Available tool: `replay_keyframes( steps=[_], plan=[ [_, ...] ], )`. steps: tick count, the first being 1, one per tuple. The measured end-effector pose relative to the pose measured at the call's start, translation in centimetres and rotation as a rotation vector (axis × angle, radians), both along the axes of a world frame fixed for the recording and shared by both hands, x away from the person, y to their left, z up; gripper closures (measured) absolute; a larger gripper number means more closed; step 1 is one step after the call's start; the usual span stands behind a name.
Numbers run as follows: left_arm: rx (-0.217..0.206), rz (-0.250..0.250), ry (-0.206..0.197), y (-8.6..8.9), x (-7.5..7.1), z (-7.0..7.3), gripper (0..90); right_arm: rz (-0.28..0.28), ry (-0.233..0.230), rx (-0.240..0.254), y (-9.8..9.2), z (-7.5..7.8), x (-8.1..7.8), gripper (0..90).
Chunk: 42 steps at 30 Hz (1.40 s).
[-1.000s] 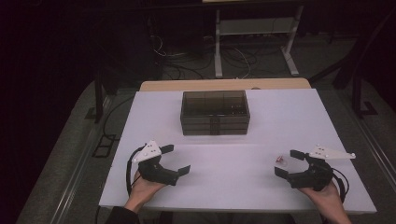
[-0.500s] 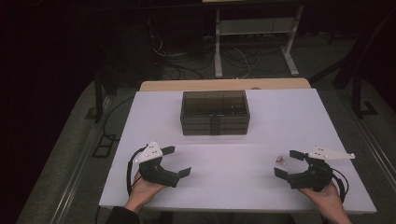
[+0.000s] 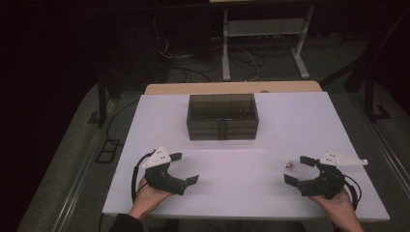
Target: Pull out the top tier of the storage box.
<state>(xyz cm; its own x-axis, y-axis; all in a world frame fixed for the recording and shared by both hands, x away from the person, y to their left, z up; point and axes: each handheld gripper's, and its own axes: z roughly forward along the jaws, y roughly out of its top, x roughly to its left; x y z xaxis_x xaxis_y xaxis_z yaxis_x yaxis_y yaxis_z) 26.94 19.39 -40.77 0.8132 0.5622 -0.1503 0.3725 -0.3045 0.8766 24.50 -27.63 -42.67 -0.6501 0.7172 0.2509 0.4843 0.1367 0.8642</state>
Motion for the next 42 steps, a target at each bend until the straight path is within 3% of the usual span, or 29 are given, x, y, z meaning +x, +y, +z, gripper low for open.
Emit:
replay_keyframes(
  steps=[21,42],
  plan=[
    [0.031,-0.002,0.055,-0.2,0.7,1.1,0.0,-0.001,-0.001,-0.004,0.0,0.0,-0.1,0.0],
    [0.059,-0.016,0.068,-1.3,2.1,2.7,0.0,0.003,0.001,-0.008,0.1,-0.1,-0.1,0.0]
  ],
)
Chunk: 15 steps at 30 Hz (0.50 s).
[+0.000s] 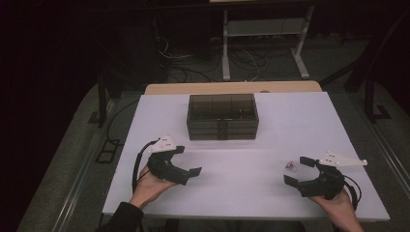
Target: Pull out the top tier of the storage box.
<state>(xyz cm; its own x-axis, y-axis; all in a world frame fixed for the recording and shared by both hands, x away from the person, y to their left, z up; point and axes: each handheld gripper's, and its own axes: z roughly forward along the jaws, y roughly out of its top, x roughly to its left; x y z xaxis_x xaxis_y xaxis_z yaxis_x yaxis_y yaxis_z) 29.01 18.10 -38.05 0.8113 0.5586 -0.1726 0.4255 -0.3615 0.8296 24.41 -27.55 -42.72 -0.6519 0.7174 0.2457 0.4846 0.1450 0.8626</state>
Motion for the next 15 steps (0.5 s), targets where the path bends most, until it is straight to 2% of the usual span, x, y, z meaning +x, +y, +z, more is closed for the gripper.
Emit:
replay_keyframes(
  steps=[15],
  plan=[
    [-0.013,0.01,0.043,-0.9,1.8,0.3,0.0,0.003,0.004,-0.007,0.1,0.0,0.0,0.0]
  ],
)
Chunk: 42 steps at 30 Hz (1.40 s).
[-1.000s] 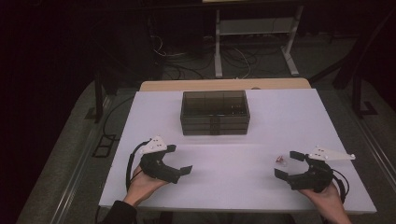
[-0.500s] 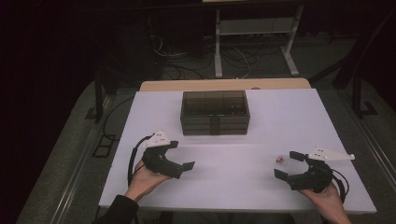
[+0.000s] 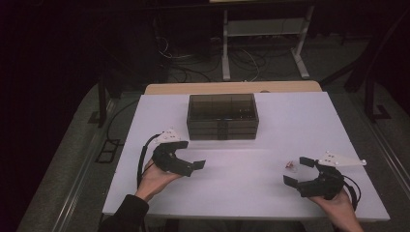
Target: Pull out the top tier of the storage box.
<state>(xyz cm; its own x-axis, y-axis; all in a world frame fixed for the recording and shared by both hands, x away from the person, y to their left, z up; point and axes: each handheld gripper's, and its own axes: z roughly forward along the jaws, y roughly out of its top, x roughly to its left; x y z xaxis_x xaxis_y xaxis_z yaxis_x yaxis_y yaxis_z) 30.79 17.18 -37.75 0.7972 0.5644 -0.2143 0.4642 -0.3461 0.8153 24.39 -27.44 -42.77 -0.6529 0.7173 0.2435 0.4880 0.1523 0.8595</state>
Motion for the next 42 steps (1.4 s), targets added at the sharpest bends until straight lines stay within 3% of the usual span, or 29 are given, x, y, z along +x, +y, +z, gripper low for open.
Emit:
replay_keyframes(
  steps=[12,28,42],
  plan=[
    [-0.007,-0.014,0.026,-1.5,1.3,0.9,0.0,0.001,-0.001,0.0,0.0,0.0,0.0,0.0],
    [-0.016,0.002,0.07,-2.3,2.8,0.9,0.0,0.002,-0.001,-0.001,0.0,0.0,0.0,0.0],
    [-0.06,0.027,0.121,-2.9,4.2,0.7,0.0,0.002,-0.002,-0.001,0.0,0.0,0.0,0.0]
  ],
)
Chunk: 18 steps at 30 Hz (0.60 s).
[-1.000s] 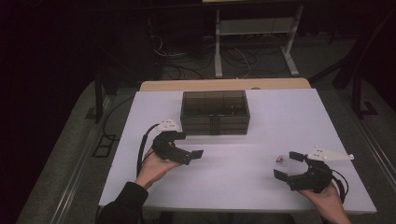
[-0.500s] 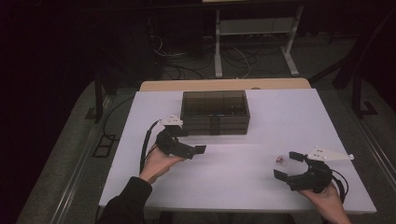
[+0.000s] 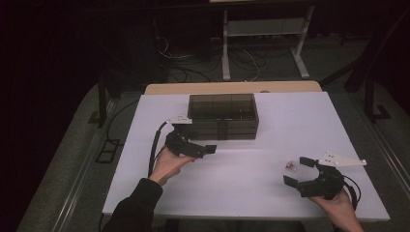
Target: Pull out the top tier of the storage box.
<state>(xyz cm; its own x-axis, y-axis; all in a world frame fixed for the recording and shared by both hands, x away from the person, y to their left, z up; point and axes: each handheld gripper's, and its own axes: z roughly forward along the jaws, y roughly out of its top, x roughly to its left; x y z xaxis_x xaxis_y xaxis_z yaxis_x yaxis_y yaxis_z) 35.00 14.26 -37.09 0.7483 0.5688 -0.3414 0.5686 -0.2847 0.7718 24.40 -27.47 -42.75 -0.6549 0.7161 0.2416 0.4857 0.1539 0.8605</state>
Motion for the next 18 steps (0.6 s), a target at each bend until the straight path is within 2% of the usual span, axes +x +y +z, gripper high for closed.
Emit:
replay_keyframes(
  steps=[3,7,18],
  plan=[
    [-0.015,0.015,0.019,0.0,0.3,-0.2,0.0,0.0,0.001,0.0,0.0,0.0,0.0,0.0],
    [-0.059,0.028,0.055,0.2,0.9,-0.4,0.0,0.001,-0.001,-0.002,0.0,0.0,0.0,0.0],
    [-0.1,0.075,0.121,0.2,2.3,-1.1,0.0,0.003,-0.002,-0.006,0.1,0.0,0.0,0.0]
  ],
)
